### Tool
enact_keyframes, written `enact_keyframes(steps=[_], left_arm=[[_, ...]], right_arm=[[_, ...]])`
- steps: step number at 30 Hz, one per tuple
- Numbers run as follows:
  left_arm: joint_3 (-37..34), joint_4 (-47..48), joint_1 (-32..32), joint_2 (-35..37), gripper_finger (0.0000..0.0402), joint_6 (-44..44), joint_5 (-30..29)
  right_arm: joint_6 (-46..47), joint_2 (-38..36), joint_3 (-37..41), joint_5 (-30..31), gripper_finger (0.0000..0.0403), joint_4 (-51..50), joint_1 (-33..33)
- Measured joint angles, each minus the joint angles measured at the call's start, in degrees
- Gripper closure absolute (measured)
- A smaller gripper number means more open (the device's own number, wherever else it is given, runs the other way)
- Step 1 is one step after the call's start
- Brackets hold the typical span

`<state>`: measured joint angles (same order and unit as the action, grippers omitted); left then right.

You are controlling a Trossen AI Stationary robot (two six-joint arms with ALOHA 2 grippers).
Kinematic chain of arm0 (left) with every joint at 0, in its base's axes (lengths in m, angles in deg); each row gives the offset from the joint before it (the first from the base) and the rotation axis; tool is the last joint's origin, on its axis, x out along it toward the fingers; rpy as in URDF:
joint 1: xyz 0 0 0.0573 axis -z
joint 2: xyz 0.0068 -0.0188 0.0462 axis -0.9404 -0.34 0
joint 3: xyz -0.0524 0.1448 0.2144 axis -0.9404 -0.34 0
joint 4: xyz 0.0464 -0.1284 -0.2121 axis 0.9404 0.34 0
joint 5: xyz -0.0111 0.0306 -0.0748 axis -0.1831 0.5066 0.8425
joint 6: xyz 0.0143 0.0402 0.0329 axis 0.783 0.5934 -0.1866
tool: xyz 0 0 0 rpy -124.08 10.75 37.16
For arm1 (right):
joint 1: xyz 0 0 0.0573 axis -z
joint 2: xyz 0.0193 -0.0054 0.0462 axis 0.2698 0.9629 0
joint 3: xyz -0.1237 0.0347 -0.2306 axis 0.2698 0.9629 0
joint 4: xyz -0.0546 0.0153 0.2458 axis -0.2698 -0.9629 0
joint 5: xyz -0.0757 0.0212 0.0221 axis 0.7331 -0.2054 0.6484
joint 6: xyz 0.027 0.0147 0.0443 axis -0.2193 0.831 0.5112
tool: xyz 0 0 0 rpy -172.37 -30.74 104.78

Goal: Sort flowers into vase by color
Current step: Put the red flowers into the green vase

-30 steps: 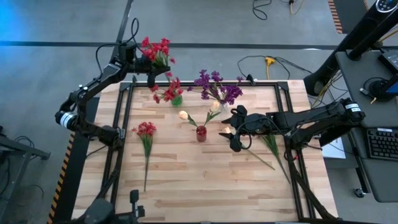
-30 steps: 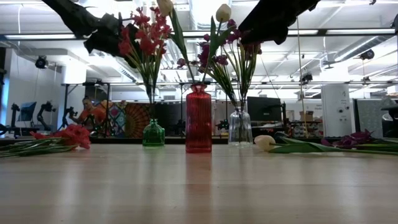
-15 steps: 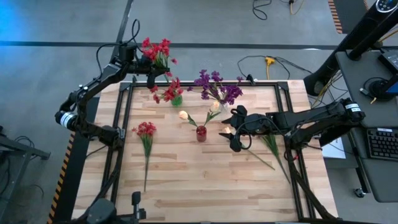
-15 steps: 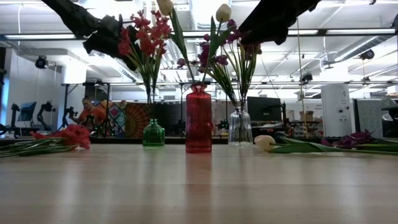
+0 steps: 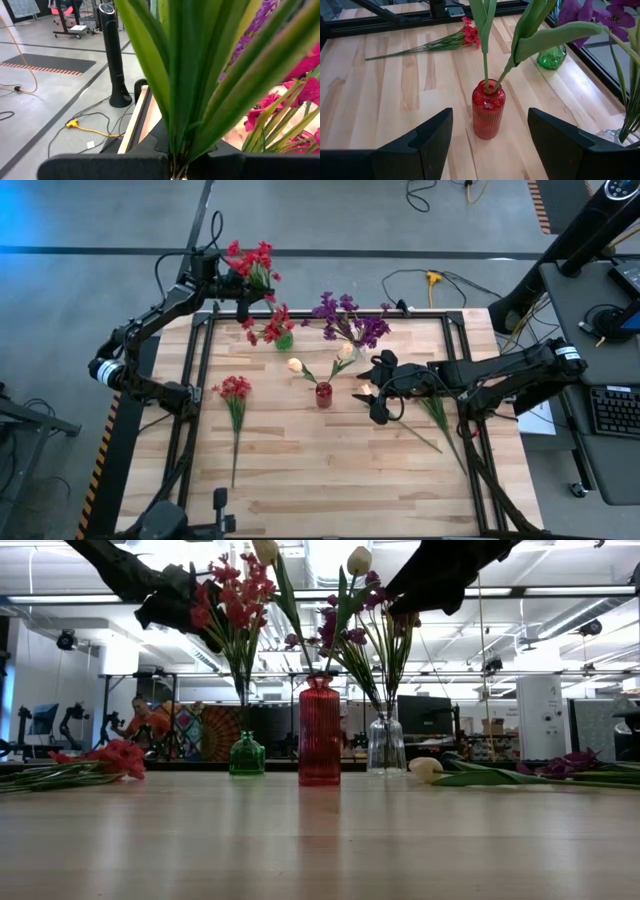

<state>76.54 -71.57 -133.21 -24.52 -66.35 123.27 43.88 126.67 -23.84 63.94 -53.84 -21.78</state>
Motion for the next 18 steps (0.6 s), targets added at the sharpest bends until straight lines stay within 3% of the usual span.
enact_keyframes(steps=[18], left_arm=[[-3.0,-5.3,0.1,0.0,0.04,-1.8,-0.4]], right_arm=[[0.5,0.0,0.0,0.0,0.0151,0.1,0.0]])
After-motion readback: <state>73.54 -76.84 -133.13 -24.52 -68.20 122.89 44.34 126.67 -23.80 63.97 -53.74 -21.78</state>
